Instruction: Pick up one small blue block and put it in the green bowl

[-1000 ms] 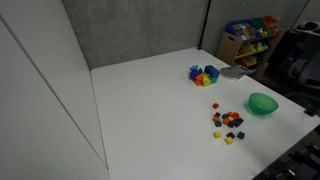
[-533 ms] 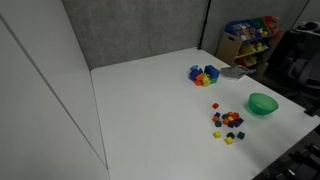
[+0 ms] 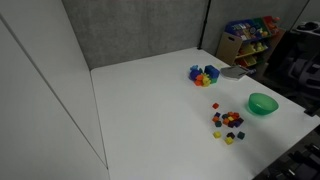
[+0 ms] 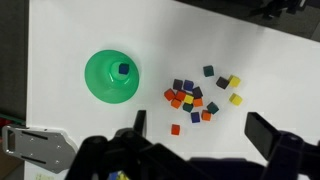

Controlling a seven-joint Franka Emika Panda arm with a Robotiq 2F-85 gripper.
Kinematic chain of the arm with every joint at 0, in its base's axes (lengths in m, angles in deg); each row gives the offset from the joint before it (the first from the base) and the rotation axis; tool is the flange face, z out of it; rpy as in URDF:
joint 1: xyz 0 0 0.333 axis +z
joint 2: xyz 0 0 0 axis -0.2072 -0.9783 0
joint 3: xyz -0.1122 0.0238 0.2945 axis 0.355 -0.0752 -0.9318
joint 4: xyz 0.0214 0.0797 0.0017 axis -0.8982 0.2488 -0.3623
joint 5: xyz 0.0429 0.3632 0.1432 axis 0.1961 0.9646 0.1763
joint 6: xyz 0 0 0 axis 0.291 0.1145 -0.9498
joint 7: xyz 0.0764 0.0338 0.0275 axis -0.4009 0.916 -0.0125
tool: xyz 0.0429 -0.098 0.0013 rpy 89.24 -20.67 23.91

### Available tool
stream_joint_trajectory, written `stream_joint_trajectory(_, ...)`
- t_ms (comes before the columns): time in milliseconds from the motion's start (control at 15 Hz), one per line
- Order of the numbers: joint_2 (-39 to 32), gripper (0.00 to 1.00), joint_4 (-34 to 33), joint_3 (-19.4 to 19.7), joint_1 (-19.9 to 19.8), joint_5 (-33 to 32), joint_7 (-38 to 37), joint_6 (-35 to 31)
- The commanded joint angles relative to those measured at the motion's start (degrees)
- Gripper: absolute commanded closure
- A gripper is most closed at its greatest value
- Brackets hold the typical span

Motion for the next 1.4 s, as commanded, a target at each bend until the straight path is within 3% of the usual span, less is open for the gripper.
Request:
stream_joint_trajectory(0, -7.87, 0.00, -0.83, -1.81, 0.12, 2.74, -2.81, -5.16)
stream_joint_trajectory(467, -22.31, 0.00, 0.52, -3.96, -0.18, 8.62, -6.52, -17.47)
stream_joint_trajectory(533, -19.25, 0.00, 1.28, -4.16, -0.74, 7.15, -5.23, -15.52)
stream_joint_trajectory(867, -20.68, 0.00, 1.15, -4.44, -0.77, 7.36, -5.25, -16.30)
stream_joint_trajectory(1333, -29.28, 0.00, 1.87, -4.75, -0.56, 17.21, 1.18, -26.61)
